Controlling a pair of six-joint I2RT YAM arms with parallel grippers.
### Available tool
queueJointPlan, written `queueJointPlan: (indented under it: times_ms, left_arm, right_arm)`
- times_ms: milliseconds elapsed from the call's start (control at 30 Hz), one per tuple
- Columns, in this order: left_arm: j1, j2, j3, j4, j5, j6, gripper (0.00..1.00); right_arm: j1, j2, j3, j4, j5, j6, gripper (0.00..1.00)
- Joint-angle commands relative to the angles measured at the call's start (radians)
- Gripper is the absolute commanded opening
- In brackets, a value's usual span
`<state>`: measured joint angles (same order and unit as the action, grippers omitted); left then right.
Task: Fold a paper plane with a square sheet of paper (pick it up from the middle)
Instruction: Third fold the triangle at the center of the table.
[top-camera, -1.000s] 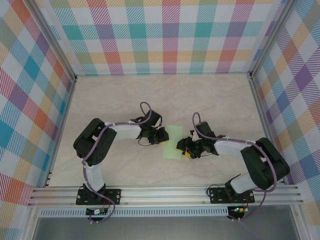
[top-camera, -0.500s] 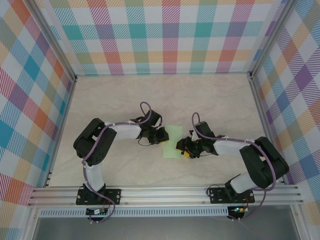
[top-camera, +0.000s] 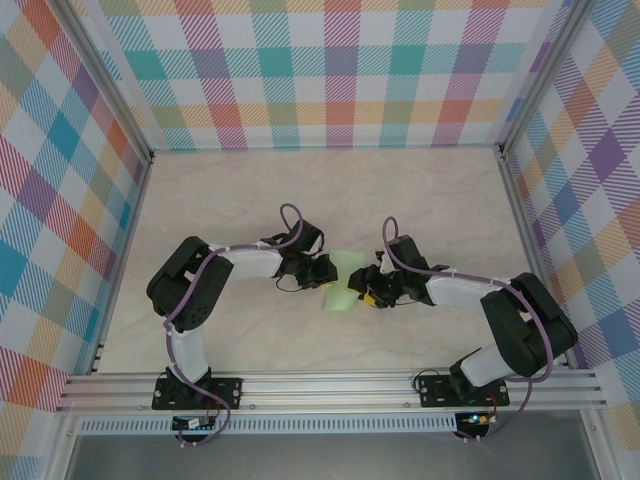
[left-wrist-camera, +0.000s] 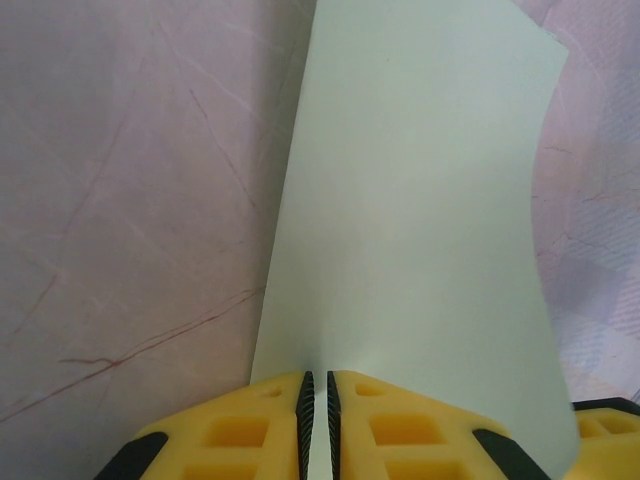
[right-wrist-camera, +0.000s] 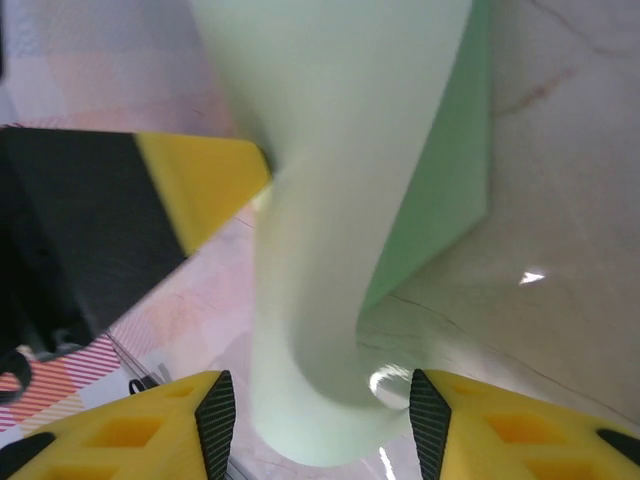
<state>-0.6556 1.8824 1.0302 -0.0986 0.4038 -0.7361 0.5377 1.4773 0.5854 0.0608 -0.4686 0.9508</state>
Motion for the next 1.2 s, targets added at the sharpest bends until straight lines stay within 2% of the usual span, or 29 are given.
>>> queueJointPlan:
  times_ms: [0, 267, 600, 767, 900, 1033, 1167]
  left_arm:
    - [0.014, 0.028, -0.016, -0.061, -0.02, 0.009, 0.16]
    - [0.014, 0.026, -0.016, -0.069, -0.022, 0.012, 0.16]
    - [0.014, 0.02, -0.016, -0.068, -0.019, 0.016, 0.16]
    - [0.014, -0.018, -0.038, -0.021, -0.001, 0.031, 0.18]
    - [0.014, -0.073, -0.05, -0.007, 0.006, 0.063, 0.21]
    - [0.014, -0.145, -0.072, -0.029, 0.006, 0.102, 0.25]
    - [0.01, -0.247, -0.135, -0.032, -0.006, 0.133, 0.35]
  right_arm:
    - [-0.003, 0.027, 0.05, 0.025, 0.003, -0.008, 0.52]
    - [-0.023, 0.096, 0.098, 0.024, -0.003, -0.021, 0.52]
    - [-0.057, 0.095, 0.118, -0.046, -0.009, -0.052, 0.51]
    - [-0.058, 0.119, 0.13, -0.096, 0.0, -0.049, 0.36]
    - [-0.059, 0.134, 0.13, -0.073, -0.025, -0.035, 0.27]
    - [-0.059, 0.152, 0.159, -0.138, -0.003, -0.048, 0.19]
    - [-0.059, 0.162, 0.165, -0.148, -0.002, -0.05, 0.14]
